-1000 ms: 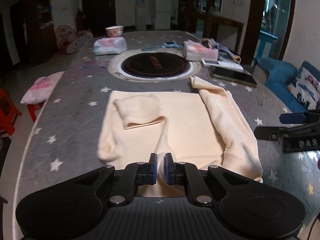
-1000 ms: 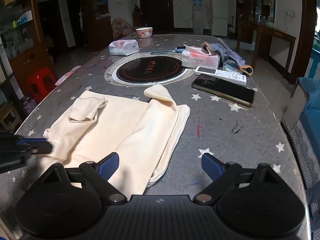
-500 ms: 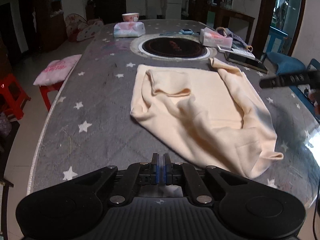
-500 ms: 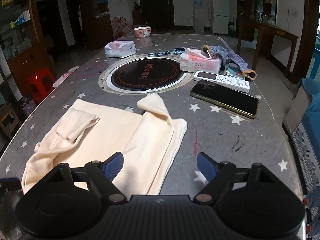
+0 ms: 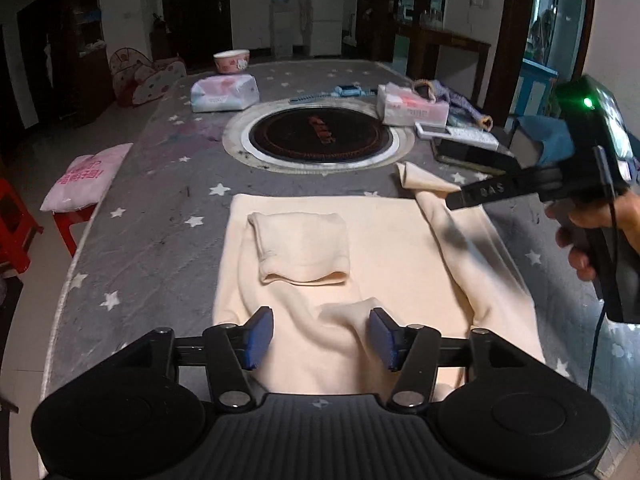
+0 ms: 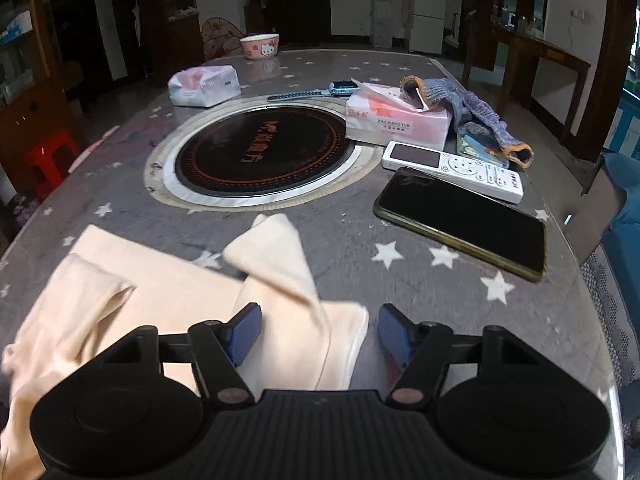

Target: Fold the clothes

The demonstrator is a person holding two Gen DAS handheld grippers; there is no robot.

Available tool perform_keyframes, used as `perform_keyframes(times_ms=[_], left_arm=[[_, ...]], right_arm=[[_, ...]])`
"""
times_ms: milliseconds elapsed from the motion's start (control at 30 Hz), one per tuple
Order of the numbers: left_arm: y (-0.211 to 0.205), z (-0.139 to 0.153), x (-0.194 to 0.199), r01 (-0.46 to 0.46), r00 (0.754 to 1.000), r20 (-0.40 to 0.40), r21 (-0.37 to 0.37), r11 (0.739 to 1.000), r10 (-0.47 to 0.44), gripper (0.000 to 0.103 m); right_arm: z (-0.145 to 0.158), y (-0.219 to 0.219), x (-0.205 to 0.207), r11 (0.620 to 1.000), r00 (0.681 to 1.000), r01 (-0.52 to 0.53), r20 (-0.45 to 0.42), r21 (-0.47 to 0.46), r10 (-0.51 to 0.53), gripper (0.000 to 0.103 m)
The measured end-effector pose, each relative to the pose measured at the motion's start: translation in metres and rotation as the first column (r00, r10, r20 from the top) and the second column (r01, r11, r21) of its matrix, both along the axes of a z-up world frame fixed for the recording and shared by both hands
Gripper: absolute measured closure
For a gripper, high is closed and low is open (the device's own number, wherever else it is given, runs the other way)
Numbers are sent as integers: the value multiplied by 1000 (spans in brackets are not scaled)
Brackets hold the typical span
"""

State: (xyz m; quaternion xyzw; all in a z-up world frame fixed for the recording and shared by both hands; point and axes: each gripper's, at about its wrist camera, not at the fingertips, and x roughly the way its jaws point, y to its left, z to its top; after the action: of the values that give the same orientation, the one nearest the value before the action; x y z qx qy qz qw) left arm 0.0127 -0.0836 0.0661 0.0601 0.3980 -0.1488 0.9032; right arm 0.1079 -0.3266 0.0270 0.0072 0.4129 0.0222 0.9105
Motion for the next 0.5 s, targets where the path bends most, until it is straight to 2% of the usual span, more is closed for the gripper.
perform_keyframes(times_ms=[167, 233, 300, 400, 500], left_arm=[[7, -4, 7, -25, 1000, -7, 5, 1000, 25, 41], [12, -4, 10, -43, 999, -7, 9, 999, 43, 38], [15, -3, 13, -58, 998, -8, 5, 998, 58, 38], [11, -4, 21, -57, 998, -6, -9, 998, 57, 36], [1, -9, 33, -64, 998, -2, 4, 998, 64, 35]], right_arm=[[-11, 1, 18, 1000, 1000, -13, -10, -18, 13, 57], [-10, 0, 18, 1000, 1000, -18, 3, -11, 18, 81], [-6, 0, 16, 999, 1000, -19, 22, -38, 20, 93], [3, -5, 6, 998, 998, -9, 54, -56, 12, 100], [14, -14, -9, 995, 996, 11, 86, -94, -2, 101]])
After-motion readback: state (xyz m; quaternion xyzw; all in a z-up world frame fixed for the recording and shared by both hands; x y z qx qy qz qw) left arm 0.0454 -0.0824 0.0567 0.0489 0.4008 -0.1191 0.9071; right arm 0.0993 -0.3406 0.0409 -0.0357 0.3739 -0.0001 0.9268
